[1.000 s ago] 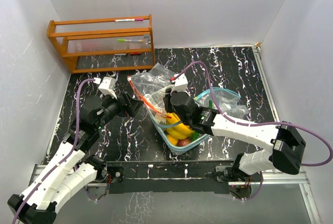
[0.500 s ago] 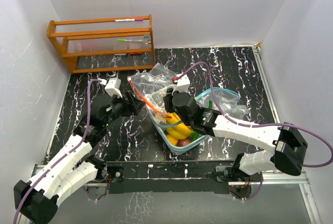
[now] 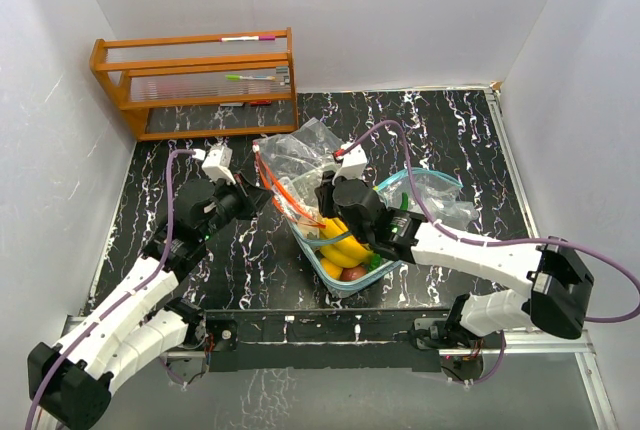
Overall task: Place the food in the zip-top bag and seal the zipper
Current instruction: Open the zipper of the food storage bag.
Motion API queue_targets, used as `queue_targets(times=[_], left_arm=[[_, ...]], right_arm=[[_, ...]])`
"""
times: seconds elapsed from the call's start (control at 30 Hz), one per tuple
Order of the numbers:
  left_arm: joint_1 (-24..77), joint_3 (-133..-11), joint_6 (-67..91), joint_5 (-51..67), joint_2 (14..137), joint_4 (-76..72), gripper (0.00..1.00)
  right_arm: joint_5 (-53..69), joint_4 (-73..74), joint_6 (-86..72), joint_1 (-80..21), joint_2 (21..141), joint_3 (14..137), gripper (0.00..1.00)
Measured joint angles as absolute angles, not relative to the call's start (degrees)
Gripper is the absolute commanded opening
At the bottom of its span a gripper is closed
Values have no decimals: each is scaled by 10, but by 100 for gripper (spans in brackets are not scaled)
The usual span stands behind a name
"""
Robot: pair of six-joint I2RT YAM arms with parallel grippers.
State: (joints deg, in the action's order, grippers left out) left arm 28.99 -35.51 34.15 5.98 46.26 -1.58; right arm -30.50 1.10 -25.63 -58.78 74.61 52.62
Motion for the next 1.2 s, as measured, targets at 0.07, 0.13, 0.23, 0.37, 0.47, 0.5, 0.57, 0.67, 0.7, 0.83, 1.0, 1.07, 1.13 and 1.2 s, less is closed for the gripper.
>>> queue_targets(times=[0.07, 0.13, 0.23, 0.37, 0.47, 0.5, 0.57, 0.67, 0.7, 0.83, 1.0, 1.07, 1.13, 1.2], left_arm=[[290, -355, 341, 60, 462, -18, 0], [290, -355, 338, 61, 462, -18, 0], [290, -355, 326, 62, 461, -16, 0], [290, -359, 303, 64, 451, -6, 0], [290, -371, 293, 70, 442, -1, 0], [290, -376, 291, 74, 439, -1, 0], [290, -384, 291, 83, 432, -5, 0], [290, -389, 293, 100, 423, -16, 0], [290, -389, 294, 107, 422, -21, 0], [290, -389, 303, 131, 422, -32, 0], [290, -389, 317, 157, 418, -47, 0], [290, -388, 322, 166, 415, -55, 0], [290, -388, 323, 171, 412, -57, 0], [290, -388, 322, 170, 409, -54, 0]], right_arm=[[-305, 11, -256, -588, 745, 526, 19], [-304, 11, -256, -588, 743, 526, 23], [-281, 11, -239, -588, 735, 526, 40], [-209, 8, -187, -596, 715, 530, 51], [-152, 4, -155, -604, 715, 545, 51], [-138, 2, -147, -606, 716, 549, 51], [-118, -4, -135, -609, 717, 557, 51], [-100, -18, -124, -609, 722, 559, 51], [-93, -22, -121, -609, 725, 559, 51], [-75, -35, -111, -609, 739, 562, 51], [-73, -51, -99, -609, 755, 566, 51], [-75, -55, -95, -609, 757, 566, 50], [-81, -62, -93, -609, 760, 567, 50], [-83, -63, -92, -609, 761, 567, 51]])
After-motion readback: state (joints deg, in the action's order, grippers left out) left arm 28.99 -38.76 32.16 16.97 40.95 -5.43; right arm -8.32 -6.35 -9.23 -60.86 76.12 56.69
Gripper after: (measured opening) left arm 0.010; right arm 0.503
